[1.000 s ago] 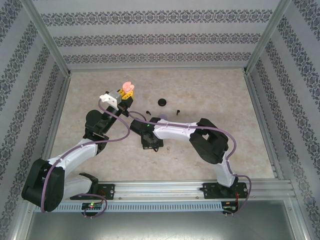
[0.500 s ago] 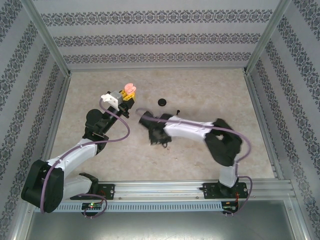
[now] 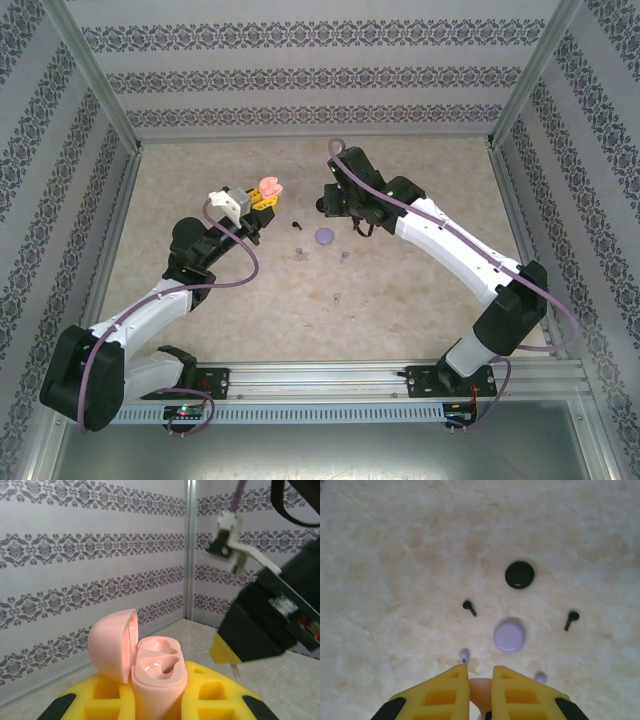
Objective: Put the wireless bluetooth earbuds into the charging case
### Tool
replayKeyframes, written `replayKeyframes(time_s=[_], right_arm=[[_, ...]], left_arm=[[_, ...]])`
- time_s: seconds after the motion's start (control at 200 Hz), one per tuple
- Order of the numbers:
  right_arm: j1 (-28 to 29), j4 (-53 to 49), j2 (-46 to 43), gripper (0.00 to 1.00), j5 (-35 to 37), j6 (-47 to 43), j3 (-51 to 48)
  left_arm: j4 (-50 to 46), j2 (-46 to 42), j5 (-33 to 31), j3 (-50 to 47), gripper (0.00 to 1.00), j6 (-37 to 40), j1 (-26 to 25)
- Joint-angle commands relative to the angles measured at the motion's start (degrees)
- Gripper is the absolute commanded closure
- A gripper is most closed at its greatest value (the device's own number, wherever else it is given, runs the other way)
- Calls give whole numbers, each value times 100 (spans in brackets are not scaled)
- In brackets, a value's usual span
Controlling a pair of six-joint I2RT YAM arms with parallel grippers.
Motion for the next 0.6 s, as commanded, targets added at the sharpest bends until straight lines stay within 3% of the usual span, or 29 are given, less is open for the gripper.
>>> replayKeyframes(time_s=[0.0, 0.255, 0.595], right_arm=[[37, 397, -322, 87, -195, -620, 187], [200, 1105, -909, 86, -412, -1229, -111], [784, 2480, -1249, 85, -374, -1970, -759]], left_arm=[[-55, 114, 422, 214, 100, 97, 0], [-401, 327, 65, 503, 100, 904, -167], [-867, 644, 596, 994, 100, 1307, -316]])
